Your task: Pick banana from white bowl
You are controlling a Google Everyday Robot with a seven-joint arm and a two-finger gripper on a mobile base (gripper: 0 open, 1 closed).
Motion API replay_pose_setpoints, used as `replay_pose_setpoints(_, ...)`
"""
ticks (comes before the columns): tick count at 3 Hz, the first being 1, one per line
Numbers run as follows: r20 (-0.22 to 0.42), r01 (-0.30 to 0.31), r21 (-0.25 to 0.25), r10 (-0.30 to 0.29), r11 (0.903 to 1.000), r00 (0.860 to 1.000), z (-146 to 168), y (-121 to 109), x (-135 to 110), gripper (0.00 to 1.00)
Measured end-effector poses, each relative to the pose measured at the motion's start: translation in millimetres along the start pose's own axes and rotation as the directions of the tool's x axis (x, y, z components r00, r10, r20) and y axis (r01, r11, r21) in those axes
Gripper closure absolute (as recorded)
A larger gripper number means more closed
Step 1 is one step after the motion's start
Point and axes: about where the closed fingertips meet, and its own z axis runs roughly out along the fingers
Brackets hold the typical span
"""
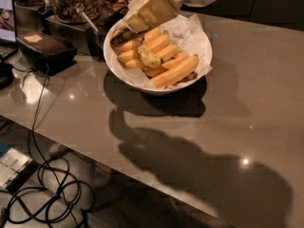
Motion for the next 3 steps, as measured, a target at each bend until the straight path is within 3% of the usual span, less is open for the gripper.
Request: replay_pose_setpoints(3,0.062,-0.020,-0.026,0.021,0.9995,0.998,20,30,2,1.00)
